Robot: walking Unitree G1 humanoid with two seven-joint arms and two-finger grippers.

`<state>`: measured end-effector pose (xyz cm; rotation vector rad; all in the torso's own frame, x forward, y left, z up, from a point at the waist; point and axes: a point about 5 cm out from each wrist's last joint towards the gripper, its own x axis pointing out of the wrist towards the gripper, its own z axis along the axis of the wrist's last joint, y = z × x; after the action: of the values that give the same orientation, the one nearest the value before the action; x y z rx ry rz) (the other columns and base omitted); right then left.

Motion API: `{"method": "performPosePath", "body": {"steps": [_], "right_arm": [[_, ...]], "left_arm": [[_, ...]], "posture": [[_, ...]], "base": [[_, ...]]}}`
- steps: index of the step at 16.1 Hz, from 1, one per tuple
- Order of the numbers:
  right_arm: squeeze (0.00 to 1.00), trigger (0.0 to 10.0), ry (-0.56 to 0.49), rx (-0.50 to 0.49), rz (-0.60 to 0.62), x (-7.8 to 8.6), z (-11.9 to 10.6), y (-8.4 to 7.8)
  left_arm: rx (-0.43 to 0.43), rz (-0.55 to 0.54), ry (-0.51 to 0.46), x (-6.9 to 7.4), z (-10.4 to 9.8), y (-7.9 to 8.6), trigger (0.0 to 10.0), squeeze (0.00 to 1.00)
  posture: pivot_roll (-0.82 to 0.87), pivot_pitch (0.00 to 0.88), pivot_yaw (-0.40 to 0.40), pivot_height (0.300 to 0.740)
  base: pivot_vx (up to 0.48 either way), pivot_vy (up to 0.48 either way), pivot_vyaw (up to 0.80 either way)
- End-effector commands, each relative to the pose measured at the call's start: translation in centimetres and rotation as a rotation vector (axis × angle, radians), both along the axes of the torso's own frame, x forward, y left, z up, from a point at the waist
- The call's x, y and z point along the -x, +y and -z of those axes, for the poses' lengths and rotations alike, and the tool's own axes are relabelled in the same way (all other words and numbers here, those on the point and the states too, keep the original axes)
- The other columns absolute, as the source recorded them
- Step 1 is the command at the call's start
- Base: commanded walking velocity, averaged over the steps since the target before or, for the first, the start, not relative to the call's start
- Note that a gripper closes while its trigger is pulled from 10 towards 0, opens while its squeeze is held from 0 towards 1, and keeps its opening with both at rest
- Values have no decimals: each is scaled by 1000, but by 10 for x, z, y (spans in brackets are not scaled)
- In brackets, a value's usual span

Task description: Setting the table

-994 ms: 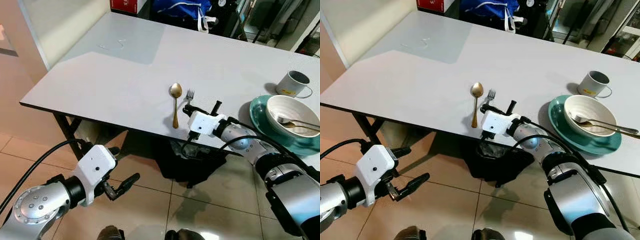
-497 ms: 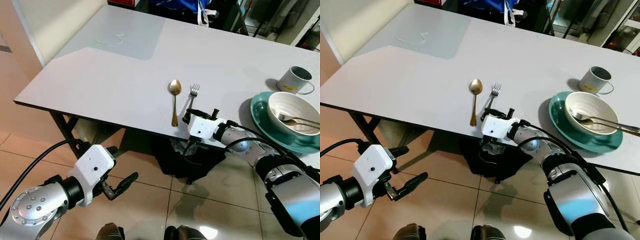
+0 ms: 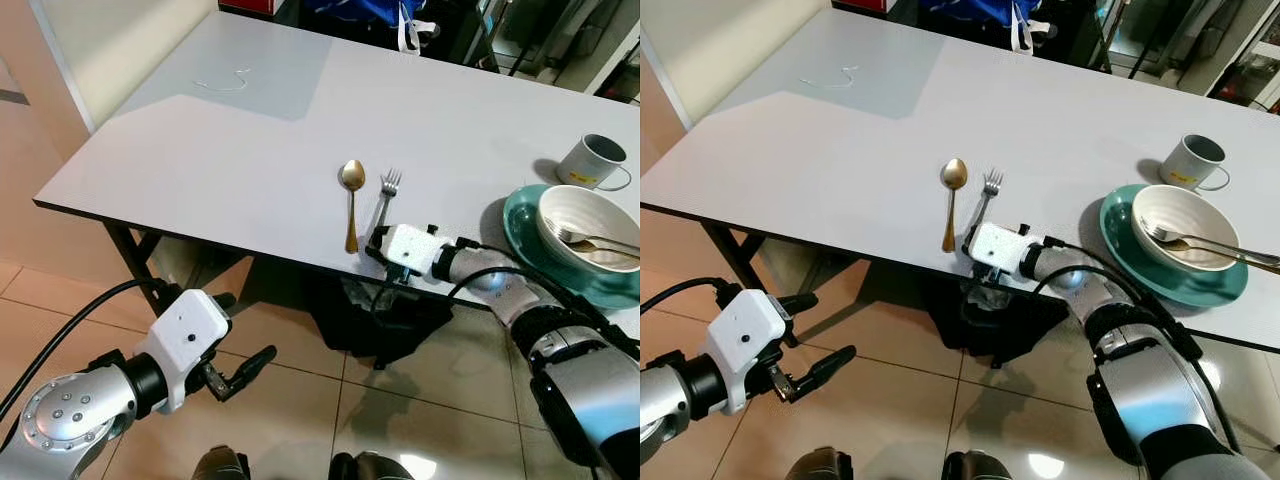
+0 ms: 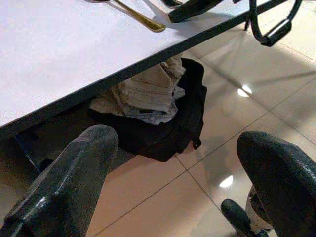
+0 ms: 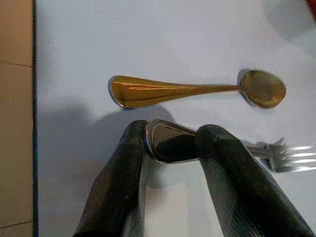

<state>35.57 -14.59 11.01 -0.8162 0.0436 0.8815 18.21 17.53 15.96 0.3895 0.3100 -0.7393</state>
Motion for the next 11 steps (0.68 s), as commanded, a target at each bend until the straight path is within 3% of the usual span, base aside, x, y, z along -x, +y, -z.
{"method": "performPosePath", "body": {"steps": [1, 7, 9, 11], "right_arm": [[0, 10000, 73, 3, 42, 0, 5, -10], [0, 10000, 159, -114, 43, -3, -4, -14], [0, 10000, 153, -297, 134, -11, -17, -17], [0, 10000, 172, -410, 173, -16, -25, -19]], "left_arm": [[1, 26, 2, 2, -1, -5, 10000, 0], [17, 30, -8, -2, -4, -6, 10000, 0], [15, 30, -9, -3, -3, -6, 10000, 0], [15, 30, -9, -3, -3, -6, 10000, 0]], "posture": [[160, 132, -119, 740], [160, 128, -117, 740], [162, 127, -117, 740], [161, 126, -117, 740]], "base": [[0, 0, 0], [0, 0, 0], [0, 0, 0], [0, 0, 0]]}}
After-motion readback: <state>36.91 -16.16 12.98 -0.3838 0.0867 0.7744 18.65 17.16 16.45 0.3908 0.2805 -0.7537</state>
